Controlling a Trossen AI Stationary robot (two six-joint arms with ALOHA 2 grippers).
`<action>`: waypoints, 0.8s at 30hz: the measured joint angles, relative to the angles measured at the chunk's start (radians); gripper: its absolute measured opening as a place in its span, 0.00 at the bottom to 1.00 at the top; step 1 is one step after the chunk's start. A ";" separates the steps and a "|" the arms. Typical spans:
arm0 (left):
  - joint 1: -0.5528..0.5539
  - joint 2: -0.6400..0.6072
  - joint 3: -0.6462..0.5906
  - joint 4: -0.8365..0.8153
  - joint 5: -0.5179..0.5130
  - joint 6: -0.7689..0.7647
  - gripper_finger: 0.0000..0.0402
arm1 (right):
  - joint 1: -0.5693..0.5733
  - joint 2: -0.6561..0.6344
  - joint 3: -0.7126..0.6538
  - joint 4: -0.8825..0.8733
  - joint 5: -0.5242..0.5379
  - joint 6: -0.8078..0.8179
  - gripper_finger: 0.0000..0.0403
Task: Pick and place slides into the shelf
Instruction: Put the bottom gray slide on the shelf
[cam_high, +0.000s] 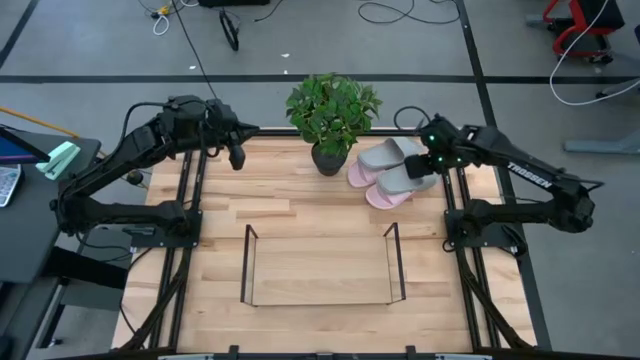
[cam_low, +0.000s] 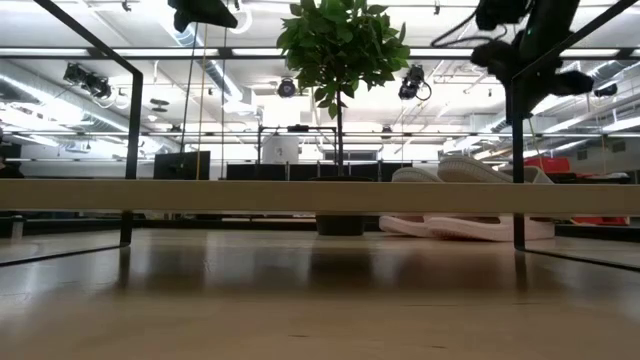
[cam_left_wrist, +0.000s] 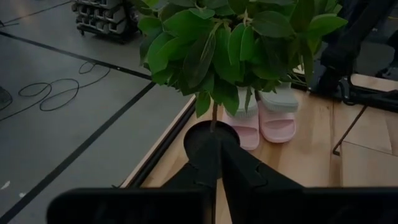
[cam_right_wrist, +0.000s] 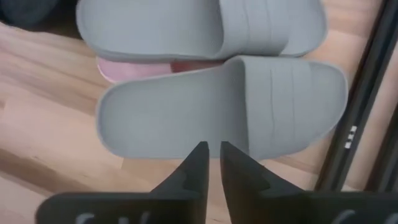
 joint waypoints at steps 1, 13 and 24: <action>0.000 0.000 0.000 0.000 0.000 0.000 0.07 | 0.000 0.000 -0.013 0.007 0.001 0.002 0.15; 0.000 0.000 0.000 0.001 -0.001 -0.015 0.05 | -0.063 0.000 -0.121 0.033 0.092 0.059 0.42; 0.000 0.000 0.000 0.001 -0.001 -0.031 0.06 | -0.212 0.000 -0.160 0.068 0.058 0.026 0.62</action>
